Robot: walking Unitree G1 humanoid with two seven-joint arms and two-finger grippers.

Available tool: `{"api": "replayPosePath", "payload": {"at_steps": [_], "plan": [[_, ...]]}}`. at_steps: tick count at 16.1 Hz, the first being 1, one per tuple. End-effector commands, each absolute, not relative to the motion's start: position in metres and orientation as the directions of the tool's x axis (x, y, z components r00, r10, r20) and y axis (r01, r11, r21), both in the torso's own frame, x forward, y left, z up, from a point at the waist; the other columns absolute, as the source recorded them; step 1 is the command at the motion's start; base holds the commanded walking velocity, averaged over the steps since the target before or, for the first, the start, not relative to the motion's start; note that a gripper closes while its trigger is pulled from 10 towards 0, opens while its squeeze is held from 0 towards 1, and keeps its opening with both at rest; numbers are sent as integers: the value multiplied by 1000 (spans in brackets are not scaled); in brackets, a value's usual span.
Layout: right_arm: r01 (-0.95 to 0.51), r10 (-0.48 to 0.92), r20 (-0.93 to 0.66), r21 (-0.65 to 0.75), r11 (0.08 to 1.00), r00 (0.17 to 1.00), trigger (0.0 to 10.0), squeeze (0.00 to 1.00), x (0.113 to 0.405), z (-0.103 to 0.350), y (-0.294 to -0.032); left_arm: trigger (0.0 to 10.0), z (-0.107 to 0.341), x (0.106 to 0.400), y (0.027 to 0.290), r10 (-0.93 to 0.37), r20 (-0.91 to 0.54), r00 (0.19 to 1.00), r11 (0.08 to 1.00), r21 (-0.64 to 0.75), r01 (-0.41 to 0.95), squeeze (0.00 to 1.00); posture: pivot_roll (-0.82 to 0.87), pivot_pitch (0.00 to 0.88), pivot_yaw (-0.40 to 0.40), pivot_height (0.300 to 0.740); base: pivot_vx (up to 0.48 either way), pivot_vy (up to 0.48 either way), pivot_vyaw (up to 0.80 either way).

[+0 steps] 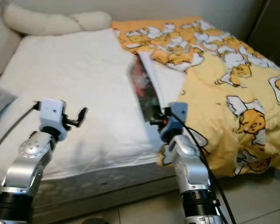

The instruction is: Clean up the room

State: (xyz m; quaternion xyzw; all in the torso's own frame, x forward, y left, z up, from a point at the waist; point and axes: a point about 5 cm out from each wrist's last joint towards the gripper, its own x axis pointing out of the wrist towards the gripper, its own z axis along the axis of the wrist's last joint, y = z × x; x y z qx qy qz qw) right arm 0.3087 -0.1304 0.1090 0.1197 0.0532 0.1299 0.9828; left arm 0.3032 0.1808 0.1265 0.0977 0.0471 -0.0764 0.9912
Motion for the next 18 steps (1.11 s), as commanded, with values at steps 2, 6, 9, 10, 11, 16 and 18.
{"api": "replayPosePath", "payload": {"at_steps": [2, 6, 9, 10, 11, 16, 18], "plan": [[-253, 266, -19, 249, 935, 964, 10000, 0, 313, 122, -128, 10000, 130, 304, 189, -122, -101, 987, 969, 205, 141, 180, 63, 0, 7, 740, 0, 442, 0], [-256, 269, -19, 249, 934, 963, 10000, 0, 313, 121, -128, 10000, 130, 304, 188, -123, -101, 987, 969, 203, 142, 176, 65, 0, 11, 740, 0, 443, 0], [-259, 272, -18, 252, 933, 962, 10000, 0, 313, 122, -126, 10000, 130, 305, 188, -123, -102, 987, 970, 199, 141, 180, 65, 0, 11, 740, 0, 292, 0], [-259, 272, -18, 251, 933, 962, 10000, 0, 313, 122, -125, 10000, 130, 305, 188, -121, -103, 987, 970, 199, 140, 180, 65, 0, 11, 740, 0, 0, 0], [-261, 275, -18, 252, 932, 961, 10000, 0, 313, 121, -125, 10000, 130, 305, 187, -122, -98, 988, 972, 189, 139, 173, 66, 0, 10, 740, 0, 0, 0], [-263, 277, -22, 256, 930, 961, 10000, 0, 313, 119, -125, 10000, 130, 305, 186, -133, -92, 987, 973, 177, 147, 184, 69, 0, 12, 740, 0, 0, 0], [-266, 280, -21, 254, 930, 960, 10000, 0, 313, 120, -125, 10000, 131, 305, 186, -132, -91, 987, 974, 173, 146, 188, 69, 0, 12, 740, 0, 0, 0]]}}
